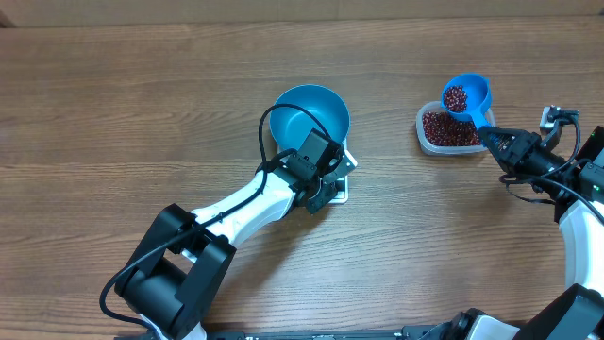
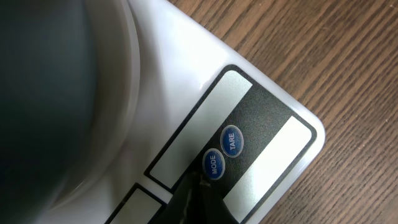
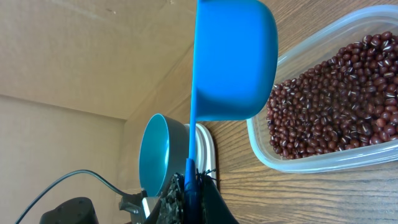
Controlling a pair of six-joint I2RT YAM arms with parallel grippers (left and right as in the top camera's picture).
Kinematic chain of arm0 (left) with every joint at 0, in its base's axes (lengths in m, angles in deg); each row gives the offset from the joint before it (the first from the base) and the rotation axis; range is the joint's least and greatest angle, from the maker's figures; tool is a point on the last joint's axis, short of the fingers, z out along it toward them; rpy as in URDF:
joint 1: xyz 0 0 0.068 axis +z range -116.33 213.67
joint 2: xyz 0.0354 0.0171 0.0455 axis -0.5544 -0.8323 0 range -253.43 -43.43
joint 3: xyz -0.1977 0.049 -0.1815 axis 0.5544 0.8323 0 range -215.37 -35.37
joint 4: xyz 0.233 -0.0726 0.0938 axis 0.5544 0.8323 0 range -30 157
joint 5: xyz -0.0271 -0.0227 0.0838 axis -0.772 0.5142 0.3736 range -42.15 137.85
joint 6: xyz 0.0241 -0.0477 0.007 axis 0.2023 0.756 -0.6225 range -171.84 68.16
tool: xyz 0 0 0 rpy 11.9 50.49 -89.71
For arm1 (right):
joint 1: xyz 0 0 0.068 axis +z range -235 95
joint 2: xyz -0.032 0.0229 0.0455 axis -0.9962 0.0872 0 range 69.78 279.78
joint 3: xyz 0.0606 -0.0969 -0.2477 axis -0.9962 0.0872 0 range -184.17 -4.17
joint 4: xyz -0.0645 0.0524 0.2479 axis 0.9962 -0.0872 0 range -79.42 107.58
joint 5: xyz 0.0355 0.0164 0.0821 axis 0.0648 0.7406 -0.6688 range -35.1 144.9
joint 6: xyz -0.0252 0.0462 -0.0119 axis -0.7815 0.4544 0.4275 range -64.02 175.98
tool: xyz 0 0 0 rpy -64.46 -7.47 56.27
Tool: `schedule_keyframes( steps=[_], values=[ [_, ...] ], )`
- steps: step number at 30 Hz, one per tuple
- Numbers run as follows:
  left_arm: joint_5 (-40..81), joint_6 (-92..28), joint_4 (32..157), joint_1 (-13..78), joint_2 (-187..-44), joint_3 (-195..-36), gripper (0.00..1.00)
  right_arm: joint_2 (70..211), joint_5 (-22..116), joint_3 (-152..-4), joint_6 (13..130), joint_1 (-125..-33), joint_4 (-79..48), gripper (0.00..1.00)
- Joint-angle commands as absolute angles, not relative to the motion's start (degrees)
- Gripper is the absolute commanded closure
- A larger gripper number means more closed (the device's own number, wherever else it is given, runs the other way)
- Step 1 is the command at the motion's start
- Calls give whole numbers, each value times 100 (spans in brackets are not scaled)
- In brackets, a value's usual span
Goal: Scoop item into bowl and weigh 150g on scale
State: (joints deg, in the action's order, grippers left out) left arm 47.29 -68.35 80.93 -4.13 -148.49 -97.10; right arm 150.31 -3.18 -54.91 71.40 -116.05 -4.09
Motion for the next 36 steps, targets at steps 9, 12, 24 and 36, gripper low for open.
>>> schedule_keyframes(
  steps=[9,12,24,36],
  values=[
    [4803,-6859,8043,-413,-14993,-9649,96,14898,-434,-5642,7142,-11631,-355,96],
    [4803,-6859,8053,-413,-14993,-9649,96,14898,-436,-5642,7142,-11631,-355,96],
    [4832,-6861,8005,-413,-14993,-9649,96,14898,-434,-5642,7142,-11631,-355,96],
    [4847,-6859,8010,-413,-14993,-9649,96,14898,-436,-5642,7142,-11631,-357,96]
  ],
)
